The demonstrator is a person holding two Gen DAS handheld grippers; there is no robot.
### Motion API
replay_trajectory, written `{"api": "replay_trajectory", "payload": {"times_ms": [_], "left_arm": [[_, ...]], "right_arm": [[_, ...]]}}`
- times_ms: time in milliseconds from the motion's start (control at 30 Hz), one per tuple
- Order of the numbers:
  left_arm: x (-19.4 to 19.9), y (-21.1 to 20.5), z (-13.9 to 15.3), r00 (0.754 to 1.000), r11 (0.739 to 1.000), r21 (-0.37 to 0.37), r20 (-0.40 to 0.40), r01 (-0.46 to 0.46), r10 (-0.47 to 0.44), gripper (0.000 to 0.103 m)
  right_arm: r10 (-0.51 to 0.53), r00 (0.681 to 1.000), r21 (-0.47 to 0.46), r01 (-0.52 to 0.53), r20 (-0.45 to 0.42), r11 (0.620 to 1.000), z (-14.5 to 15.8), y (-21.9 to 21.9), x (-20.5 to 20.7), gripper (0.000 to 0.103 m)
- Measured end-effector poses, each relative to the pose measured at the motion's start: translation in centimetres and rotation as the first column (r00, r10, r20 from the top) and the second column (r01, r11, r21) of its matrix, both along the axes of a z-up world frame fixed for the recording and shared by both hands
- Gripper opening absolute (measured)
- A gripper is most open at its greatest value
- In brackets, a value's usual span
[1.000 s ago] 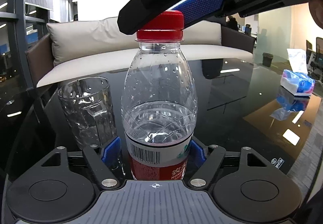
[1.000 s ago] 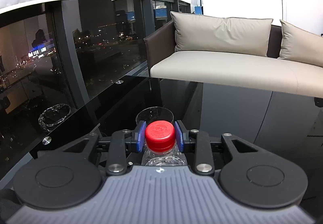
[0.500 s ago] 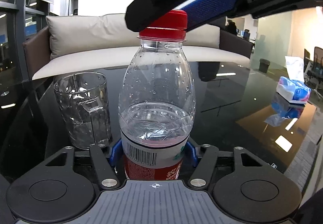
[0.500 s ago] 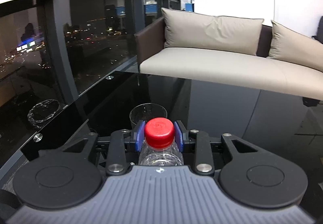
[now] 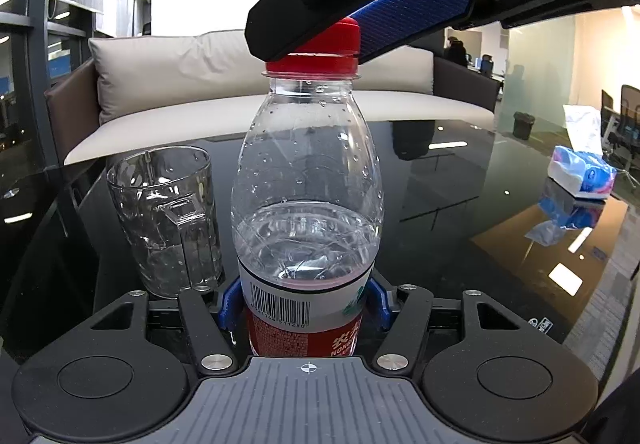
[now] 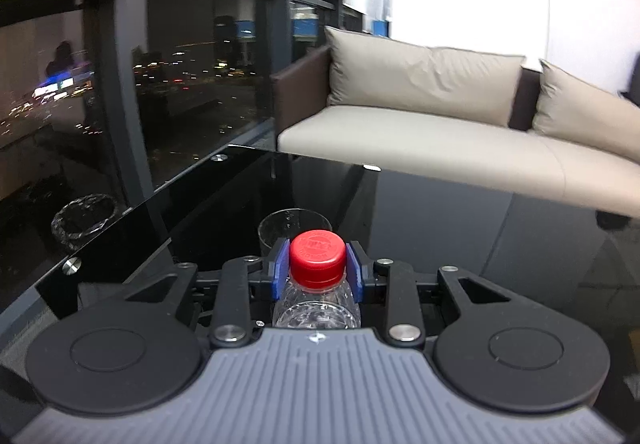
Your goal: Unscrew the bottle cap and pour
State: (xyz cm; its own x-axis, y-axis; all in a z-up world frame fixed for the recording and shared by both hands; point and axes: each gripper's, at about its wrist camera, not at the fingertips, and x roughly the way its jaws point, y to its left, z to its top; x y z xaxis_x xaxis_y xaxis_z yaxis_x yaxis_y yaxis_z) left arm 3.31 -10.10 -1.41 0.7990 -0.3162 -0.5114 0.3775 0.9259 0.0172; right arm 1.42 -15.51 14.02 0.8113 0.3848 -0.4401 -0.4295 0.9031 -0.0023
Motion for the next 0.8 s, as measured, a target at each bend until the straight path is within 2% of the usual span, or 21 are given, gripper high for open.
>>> {"api": "replay_trajectory", "payload": {"times_ms": [200,300,400,533,700,800], "left_arm": [[0.0,0.6,-0.1,1.0,1.0,-0.008,-0.004,0.017,-0.017,0.055],[-0.1,0.4,-0.2,1.0,1.0,0.001,0.003,0.019,-0.019,0.055],[-0.3,0.2,-0.3,1.0,1.0,0.01,0.01,0.016,-0.016,0.055],[-0.3,0.1,-0.3,1.0,1.0,0.009,0.012,0.01,-0.01,0.055],[-0.4,0.1,-0.4,1.0,1.0,0.011,0.014,0.008,-0.009,0.055],[-0.4,0.1,-0.3,1.0,1.0,0.012,0.013,0.009,-0.009,0.055]], "right_arm": [[0.184,0.983,-0.014,-0.183,0.022,0.983,-0.2,-2.0,0.9,0.031],[0.256,0.967,-0.006,-0.256,-0.003,0.967,0.1,-3.3,1.9,0.032],[0.223,0.974,-0.003,-0.223,-0.032,0.975,0.5,-3.3,2.0,0.033],[0.072,0.997,-0.064,-0.072,0.001,0.995,0.7,-0.9,-0.1,0.033],[-0.04,0.999,-0.039,0.04,-0.006,0.998,0.6,0.2,-0.8,0.033],[-0.071,0.997,-0.021,0.07,-0.009,0.997,0.3,0.3,-0.7,0.033]]}}
